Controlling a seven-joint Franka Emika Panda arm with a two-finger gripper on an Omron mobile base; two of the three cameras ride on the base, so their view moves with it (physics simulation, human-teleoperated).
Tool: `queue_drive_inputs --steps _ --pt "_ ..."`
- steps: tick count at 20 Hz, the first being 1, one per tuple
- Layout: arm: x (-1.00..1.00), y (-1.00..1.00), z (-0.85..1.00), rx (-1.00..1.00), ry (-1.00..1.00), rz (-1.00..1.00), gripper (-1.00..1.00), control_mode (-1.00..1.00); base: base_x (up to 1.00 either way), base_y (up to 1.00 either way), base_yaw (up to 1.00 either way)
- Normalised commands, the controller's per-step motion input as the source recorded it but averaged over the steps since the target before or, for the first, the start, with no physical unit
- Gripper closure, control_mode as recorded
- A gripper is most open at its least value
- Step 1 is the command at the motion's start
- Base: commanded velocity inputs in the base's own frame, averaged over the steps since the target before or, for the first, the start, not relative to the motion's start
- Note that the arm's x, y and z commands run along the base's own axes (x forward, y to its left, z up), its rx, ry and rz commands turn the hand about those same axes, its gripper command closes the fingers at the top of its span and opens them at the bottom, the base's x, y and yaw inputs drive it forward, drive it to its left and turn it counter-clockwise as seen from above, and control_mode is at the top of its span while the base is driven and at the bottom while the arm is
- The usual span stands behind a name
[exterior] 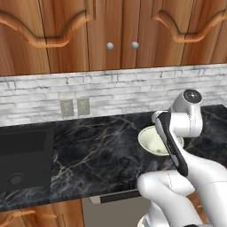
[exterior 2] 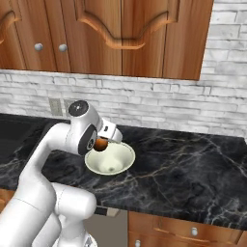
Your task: Open the cabinet. Pick the orange and tangerine from the cabinet and place them into the bowl. Then close the cabinet.
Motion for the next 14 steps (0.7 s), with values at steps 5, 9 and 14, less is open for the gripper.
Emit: queue_drive_inputs --steps 5,9,14 --pt "0.33 -0.03 -0.5 0.0 0.05 0.0 1.0 -1.0 0.0 0.0 0.0" --pt "0.04 -0.15 -0.44 0.0 0.02 0.0 1.0 -1.0 0.0 0.0 0.0" --pt "0.01 -0.01 -0.1 0.0 -0.02 0.0 -1.0 -1.0 0.0 0.0 0.0"
